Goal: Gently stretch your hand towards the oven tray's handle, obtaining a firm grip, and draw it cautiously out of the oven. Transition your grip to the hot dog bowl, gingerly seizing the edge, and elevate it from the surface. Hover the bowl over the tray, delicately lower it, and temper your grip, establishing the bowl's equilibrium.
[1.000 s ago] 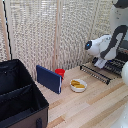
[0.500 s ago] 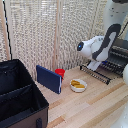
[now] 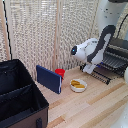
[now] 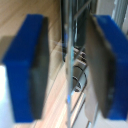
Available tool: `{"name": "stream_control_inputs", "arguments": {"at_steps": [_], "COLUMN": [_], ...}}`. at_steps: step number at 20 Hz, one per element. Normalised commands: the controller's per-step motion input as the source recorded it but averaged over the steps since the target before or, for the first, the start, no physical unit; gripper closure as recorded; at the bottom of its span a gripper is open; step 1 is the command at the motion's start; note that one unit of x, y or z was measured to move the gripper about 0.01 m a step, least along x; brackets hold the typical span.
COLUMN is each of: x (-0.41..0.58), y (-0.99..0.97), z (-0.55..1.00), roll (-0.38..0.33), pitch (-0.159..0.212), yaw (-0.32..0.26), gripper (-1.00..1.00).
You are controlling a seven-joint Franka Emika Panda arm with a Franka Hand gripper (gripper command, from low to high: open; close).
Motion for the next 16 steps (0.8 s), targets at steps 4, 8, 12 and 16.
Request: {"name": "stream_control_inputs", "arguments": {"at_steps": [4,8,12,16], "x": [0.085,0.115,0.071,0.016], "y": [0.02,0.09,0.22,0.23], "z": [0.35,0.65,0.74,0.58], "roll": [0.006,-0.006,0.017,0.155], "pitch": [0.022,0.007,0.000,0.000], "yaw": [0.007,-0.062,-0.168,-0.199], "gripper": [-1.00,-1.00,-1.00,-1.00]}}
